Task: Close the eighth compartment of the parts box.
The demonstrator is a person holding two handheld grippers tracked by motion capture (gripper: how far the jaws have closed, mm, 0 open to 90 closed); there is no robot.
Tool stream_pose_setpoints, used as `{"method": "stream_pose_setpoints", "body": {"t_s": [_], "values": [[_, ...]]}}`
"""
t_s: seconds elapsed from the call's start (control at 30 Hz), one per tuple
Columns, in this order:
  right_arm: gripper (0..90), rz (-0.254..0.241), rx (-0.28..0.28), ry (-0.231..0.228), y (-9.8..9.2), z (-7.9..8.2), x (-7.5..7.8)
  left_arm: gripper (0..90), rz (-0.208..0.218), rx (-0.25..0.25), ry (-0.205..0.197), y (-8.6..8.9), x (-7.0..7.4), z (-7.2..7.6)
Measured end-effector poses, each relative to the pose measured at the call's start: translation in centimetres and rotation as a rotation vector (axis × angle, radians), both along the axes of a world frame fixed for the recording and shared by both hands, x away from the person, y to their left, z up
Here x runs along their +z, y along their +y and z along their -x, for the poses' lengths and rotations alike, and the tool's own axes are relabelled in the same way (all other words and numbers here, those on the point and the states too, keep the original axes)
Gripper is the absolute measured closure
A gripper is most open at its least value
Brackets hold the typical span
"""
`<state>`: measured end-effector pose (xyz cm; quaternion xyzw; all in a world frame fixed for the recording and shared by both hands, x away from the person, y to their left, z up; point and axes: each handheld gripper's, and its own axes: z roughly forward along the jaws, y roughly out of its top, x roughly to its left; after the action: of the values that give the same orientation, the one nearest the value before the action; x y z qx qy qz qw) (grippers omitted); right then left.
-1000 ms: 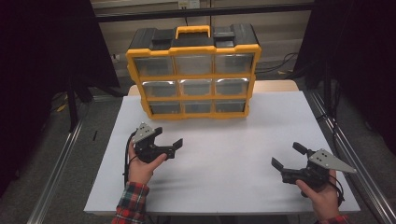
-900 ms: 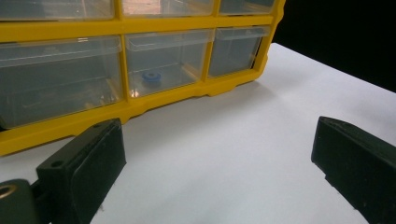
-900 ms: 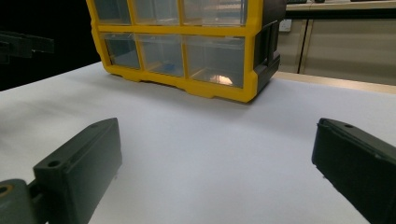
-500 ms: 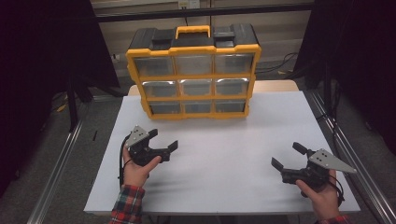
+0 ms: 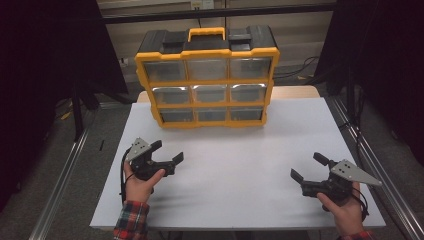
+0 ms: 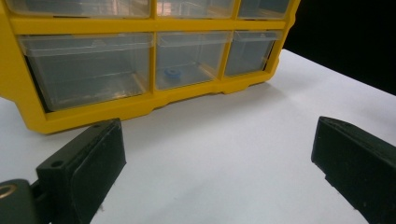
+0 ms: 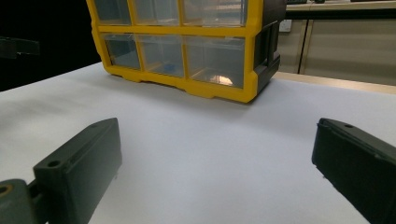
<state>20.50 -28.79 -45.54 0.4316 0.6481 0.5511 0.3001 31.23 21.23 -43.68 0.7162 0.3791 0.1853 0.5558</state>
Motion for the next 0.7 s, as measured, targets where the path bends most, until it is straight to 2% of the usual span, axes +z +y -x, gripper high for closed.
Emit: {"method": "stream_pose_setpoints", "body": {"t_s": [0.03, 0.1, 0.2, 0.7], "values": [[0.9, 0.000, 0.000, 0.000, 0.0, 0.0, 0.0, 3.0, 0.009, 0.006, -0.002, 0.0, 0.0, 0.1], [0.9, -0.001, 0.000, 0.000, 0.0, 0.0, 0.0, 3.0, -0.005, 0.002, 0.000, 0.4, 0.0, 0.1], [0.9, -0.001, 0.000, -0.001, 0.0, 0.0, 0.0, 3.0, 0.014, 0.005, 0.000, 0.5, -0.1, 0.2], [0.8, -0.004, 0.002, 0.000, 0.0, 0.0, 0.0, 3.0, 0.002, -0.021, -0.011, 1.4, -0.1, 0.8]]}}
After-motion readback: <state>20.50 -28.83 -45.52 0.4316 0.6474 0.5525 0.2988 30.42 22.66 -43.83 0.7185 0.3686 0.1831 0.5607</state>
